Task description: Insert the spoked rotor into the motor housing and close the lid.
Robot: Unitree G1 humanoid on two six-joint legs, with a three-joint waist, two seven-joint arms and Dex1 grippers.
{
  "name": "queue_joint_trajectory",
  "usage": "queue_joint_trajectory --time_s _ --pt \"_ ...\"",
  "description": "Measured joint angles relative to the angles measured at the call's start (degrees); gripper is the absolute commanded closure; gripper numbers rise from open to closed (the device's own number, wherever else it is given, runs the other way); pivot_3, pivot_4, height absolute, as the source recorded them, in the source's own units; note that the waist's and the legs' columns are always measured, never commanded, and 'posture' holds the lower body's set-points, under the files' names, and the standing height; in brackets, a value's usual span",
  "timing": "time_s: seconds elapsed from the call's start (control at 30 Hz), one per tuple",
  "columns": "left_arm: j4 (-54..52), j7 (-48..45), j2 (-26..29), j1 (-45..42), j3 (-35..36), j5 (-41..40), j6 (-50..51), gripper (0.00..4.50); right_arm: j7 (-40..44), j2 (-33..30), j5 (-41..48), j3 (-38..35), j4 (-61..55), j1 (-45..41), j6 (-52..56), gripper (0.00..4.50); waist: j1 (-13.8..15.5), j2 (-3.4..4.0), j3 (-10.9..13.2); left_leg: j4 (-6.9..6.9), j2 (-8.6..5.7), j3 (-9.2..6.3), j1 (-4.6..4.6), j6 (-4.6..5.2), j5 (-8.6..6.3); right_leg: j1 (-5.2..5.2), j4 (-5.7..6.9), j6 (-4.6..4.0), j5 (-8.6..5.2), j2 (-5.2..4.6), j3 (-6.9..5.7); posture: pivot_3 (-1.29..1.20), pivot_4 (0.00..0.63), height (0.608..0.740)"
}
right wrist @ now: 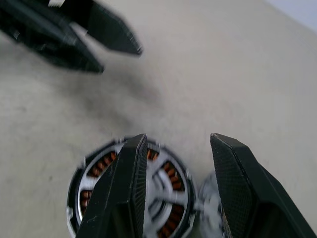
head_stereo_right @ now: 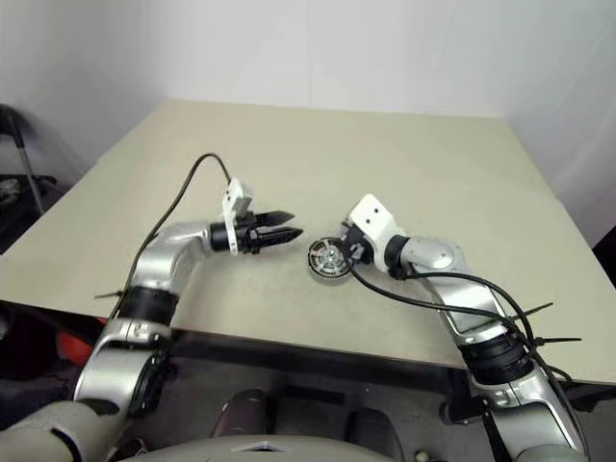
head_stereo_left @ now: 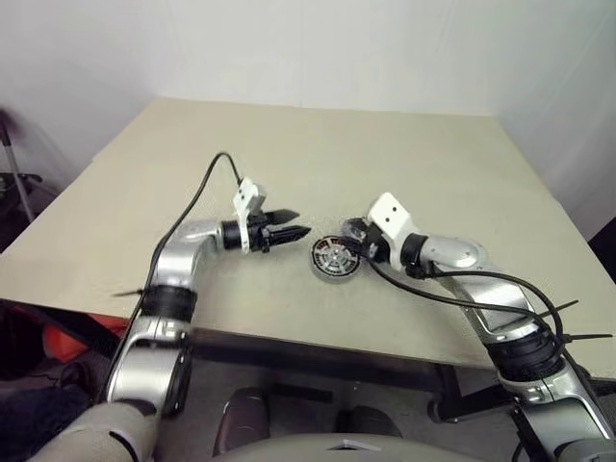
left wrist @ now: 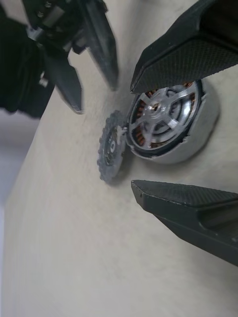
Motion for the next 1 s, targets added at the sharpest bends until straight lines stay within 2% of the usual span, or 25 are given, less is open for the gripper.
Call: queue_joint_trajectory --time_s 0.17,0.3,0.5,0.7,0.9,1.0 --pt "-5.38 5.87 1.88 1.97 1.17 -2.16 2.95 1.58 0.44 2.63 -0.75 1.16 3.94 -1.12 -1.17 2.45 -0.14 0.0 0.0 -0.02 -0.01 0.0 0.07 -0.02 0.01 0.05 -0.01 0.02 0.0 0.0 0.01 0.0 0.0 0.74" --pt "-5.42 8.94 3.02 1.96 1.56 -2.91 3.08 1.58 1.1 6.12 -0.82 3.18 10.62 3.17 -2.46 2.45 -0.47 0.0 -0.01 -0.07 -0.03 0.0 0.0 -0.09 0.05 0.02 -0.1 0.02 -0.01 0.0 0.01 0.0 0.0 0.74" --pt "-2.35 11.29 4.43 0.57 2.09 -3.53 2.7 1.58 0.59 8.87 -1.12 2.65 15.09 2.63 -6.61 2.45 -1.53 -0.03 -0.12 -0.08 -0.06 0.0 0.25 -0.07 0.03 0.17 -0.07 0.06 -0.03 0.01 0.03 0.0 0.0 0.74" --pt "-0.41 12.25 4.9 0.3 2.12 -3.94 1.69 1.58 2.51 7.26 -0.51 0.59 15.49 2.2 -6.27 2.45 -1.28 -0.03 -0.12 -0.08 -0.07 -0.01 0.14 -0.04 0.02 0.14 -0.08 0.12 -0.02 -0.01 0.03 0.0 0.0 0.74" --pt "0.58 12.95 3.97 0.37 1.53 -4.3 0.88 1.58 8.47 2.27 1.42 -1.34 8.38 0.96 -7.84 2.45 -1.27 -0.02 -0.11 -0.09 -0.05 -0.01 -0.02 0.0 0.0 -0.02 -0.11 0.14 -0.04 0.02 0.02 0.0 0.0 0.74" --pt "0.86 13.25 3.61 0.37 1.06 -4.31 0.08 1.58 9.07 1.93 1.51 -2.02 8.25 -1.58 -7.75 2.45 -1.53 -0.01 -0.11 -0.09 -0.05 0.01 -0.06 0.03 -0.02 -0.09 -0.12 0.14 -0.04 0.03 0.03 0.0 0.0 0.74"
